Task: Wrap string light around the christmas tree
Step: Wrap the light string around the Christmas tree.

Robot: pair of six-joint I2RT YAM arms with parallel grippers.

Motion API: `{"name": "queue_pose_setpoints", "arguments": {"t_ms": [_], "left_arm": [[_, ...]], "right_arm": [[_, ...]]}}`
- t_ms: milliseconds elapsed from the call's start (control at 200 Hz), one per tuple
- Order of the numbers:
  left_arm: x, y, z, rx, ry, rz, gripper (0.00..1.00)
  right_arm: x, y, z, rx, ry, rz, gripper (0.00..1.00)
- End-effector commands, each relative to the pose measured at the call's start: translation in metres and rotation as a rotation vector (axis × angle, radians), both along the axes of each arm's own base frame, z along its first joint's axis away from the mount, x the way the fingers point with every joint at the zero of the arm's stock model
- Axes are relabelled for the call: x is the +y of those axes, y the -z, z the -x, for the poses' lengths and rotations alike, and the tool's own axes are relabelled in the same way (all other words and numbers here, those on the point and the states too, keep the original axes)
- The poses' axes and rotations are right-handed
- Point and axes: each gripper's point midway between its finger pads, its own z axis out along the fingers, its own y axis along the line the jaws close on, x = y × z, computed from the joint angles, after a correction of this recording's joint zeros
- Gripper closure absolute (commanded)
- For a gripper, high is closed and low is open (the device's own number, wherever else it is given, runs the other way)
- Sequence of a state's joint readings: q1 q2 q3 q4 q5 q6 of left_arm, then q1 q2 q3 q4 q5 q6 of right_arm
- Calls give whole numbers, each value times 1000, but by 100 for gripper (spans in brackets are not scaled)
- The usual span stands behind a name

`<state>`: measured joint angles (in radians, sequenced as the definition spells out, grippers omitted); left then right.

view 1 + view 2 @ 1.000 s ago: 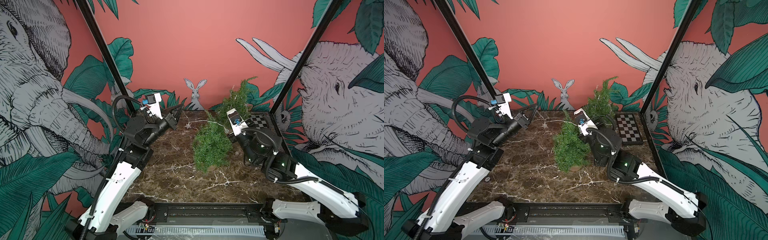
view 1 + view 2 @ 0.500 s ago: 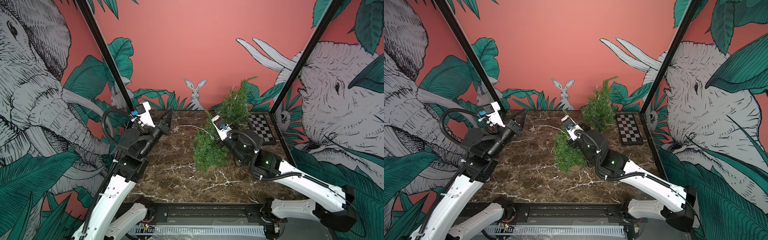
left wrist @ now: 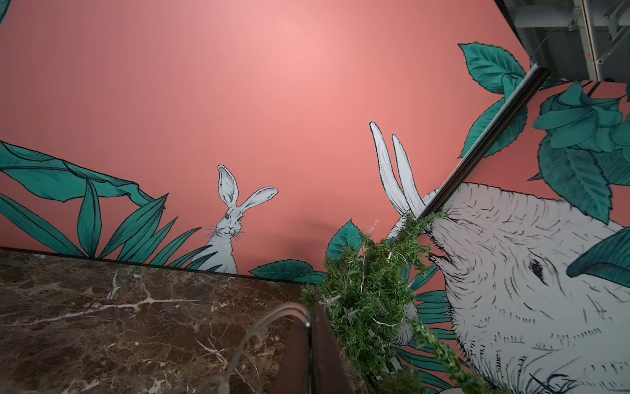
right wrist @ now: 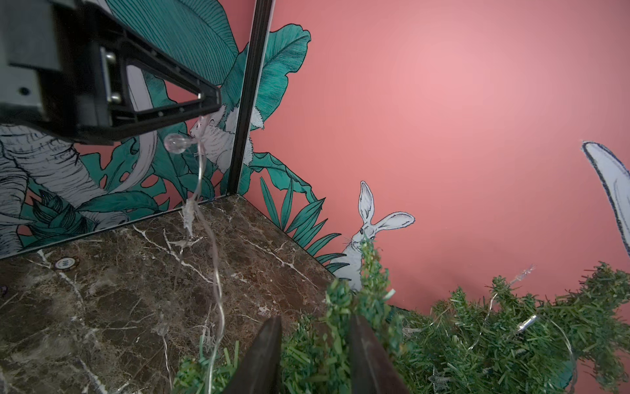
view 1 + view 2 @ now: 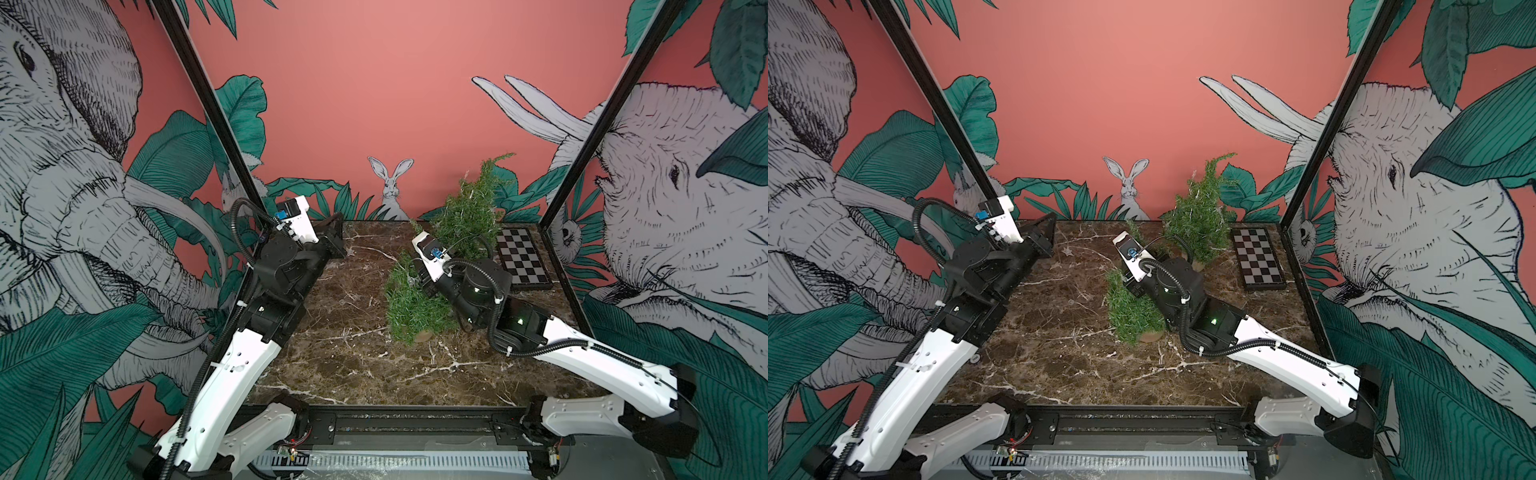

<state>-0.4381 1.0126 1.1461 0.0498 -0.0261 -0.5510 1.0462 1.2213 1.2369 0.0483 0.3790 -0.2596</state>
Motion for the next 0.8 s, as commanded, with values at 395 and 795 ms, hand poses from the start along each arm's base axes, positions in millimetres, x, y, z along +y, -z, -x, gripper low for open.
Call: {"name": "queue_pose_setpoints", "arguments": {"t_ms": [395,795], "left_arm": [[-38,-45,-40,-61,88,-68,100],[-55,-58,-75,-64,88,-100,100]], "right_arm": [[-16,-25,15,-34,-37,-48,35],[-17,-8,16,8,-39,-23,26]]}}
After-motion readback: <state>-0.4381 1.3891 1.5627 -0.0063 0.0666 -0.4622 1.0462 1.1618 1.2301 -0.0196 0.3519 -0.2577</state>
